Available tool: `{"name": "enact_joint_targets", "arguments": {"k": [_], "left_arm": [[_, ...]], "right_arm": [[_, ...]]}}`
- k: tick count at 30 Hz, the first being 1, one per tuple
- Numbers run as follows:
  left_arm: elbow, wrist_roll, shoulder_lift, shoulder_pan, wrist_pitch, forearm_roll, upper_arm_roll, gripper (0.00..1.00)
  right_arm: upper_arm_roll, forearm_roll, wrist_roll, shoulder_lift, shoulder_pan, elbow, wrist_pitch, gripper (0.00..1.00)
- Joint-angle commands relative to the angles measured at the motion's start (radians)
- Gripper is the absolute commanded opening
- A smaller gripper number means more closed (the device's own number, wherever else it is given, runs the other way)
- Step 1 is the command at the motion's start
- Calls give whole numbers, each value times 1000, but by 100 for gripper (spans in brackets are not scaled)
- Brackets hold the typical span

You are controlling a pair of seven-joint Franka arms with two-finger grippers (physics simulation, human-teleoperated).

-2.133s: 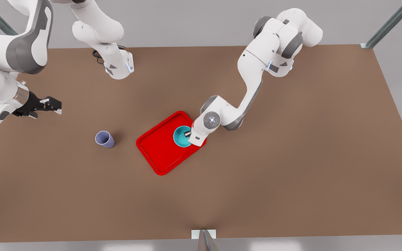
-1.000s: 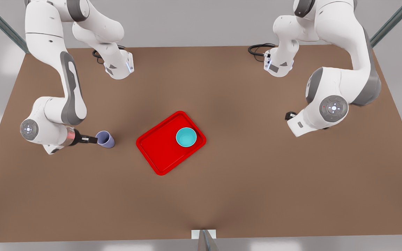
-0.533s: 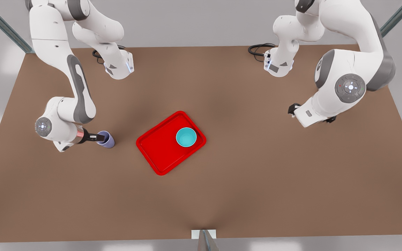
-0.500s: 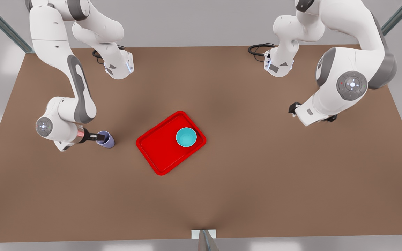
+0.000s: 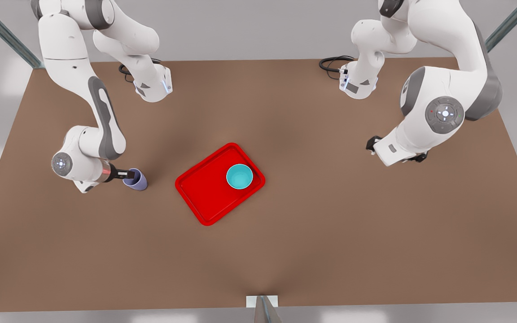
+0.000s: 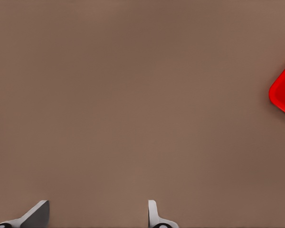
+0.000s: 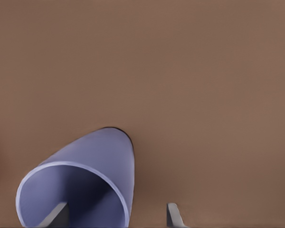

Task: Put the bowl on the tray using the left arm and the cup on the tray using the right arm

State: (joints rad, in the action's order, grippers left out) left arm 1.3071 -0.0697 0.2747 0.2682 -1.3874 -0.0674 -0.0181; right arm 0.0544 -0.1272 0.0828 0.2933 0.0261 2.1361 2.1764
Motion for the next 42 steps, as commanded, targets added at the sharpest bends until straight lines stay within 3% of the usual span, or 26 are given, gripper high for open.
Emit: {"name": "enact_joint_targets", "arguments": {"k": [1, 4, 8, 20, 25, 29, 33, 38, 42], "left_arm": [[0, 1, 0, 0, -1, 1, 0, 100], [0, 2, 0, -3, -12, 0, -2, 100], [0, 1, 8, -9, -32, 1, -2, 100], [0, 1, 0, -9, -24, 1, -2, 100], [0, 1, -2, -9, -24, 0, -2, 100], [0, 2, 1, -9, -24, 0, -2, 100], [0, 2, 3, -9, -22, 0, -2, 100], [1, 2, 6, -9, -24, 0, -2, 100], [1, 2, 6, -9, -24, 0, -2, 100]], "right_arm": [[-1, 0, -1, 3, -3, -1, 0, 56], [-1, -2, -3, 23, -9, -2, 2, 55], [-1, -2, -3, 35, -6, -7, 19, 21], [-2, -6, -3, 40, -5, -18, 36, 21], [-13, -6, -23, 18, -60, -111, 6, 21], [-47, -3, -262, 24, -181, -235, -75, 21], [-146, 0, -425, 115, -207, -378, -75, 21], [-149, -8, -482, 242, -313, -553, -124, 21], [-151, -8, -471, 248, -328, -553, -199, 21]]}}
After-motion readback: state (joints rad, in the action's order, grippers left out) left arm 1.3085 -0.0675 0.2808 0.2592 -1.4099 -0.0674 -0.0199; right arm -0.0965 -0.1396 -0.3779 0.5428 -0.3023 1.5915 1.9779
